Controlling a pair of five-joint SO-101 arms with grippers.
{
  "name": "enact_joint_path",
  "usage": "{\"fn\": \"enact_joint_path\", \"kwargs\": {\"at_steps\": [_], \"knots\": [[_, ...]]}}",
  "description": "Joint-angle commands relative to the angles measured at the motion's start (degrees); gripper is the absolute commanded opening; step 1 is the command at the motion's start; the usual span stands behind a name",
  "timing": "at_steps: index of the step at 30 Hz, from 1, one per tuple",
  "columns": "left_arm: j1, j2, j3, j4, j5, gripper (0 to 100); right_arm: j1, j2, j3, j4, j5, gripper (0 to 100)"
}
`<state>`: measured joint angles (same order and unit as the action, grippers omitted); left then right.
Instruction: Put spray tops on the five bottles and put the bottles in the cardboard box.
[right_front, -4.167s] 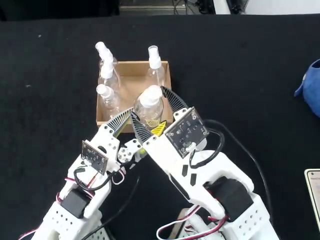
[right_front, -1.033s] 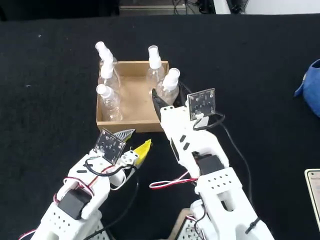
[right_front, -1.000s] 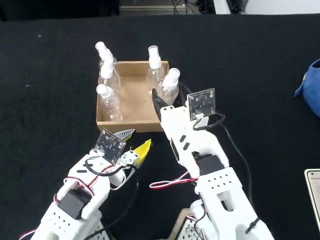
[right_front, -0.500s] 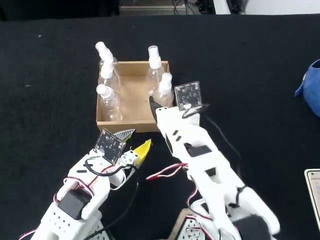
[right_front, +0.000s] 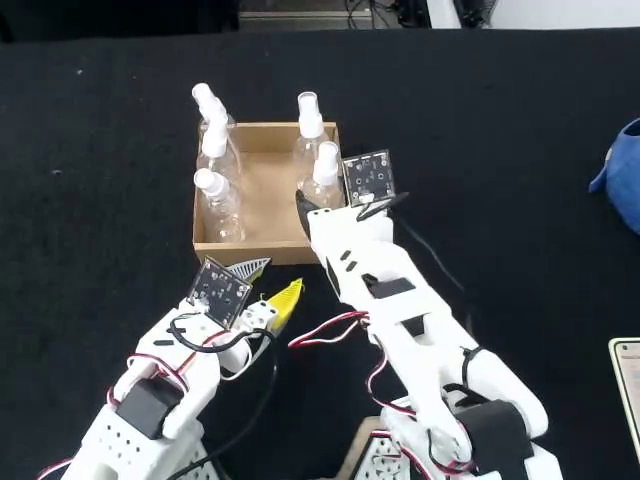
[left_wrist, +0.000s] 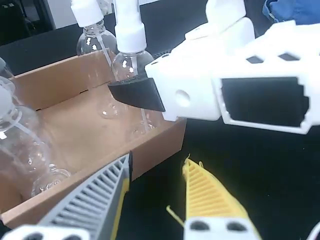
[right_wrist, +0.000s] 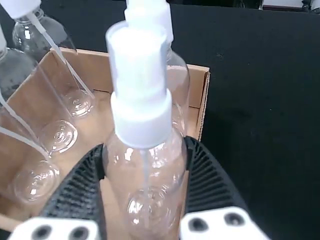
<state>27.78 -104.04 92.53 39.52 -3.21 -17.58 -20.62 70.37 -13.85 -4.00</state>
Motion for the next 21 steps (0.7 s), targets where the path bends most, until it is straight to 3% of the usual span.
{"fn": "enact_joint_path", "kwargs": {"at_steps": [1, 5, 14, 19, 21], "knots": [[0.04, -0.53, -0.48, -1.49, 0.0, 3, -1.05, 0.13, -3.03, -1.05, -0.18, 8.8], [0.04, -0.53, -0.48, -1.49, 0.0, 3, -2.9, 0.31, -2.95, -0.97, -0.18, 16.4], [0.04, -0.53, -0.48, -1.49, 0.0, 3, -2.9, 0.31, -2.95, -0.97, -0.18, 18.4], [0.04, -0.53, -0.48, -1.49, 0.0, 3, -2.99, 0.22, -2.33, -0.97, -0.18, 32.5], [0.04, -0.53, -0.48, -1.49, 0.0, 3, -3.08, 0.04, -1.98, -0.97, -0.18, 33.1]]}}
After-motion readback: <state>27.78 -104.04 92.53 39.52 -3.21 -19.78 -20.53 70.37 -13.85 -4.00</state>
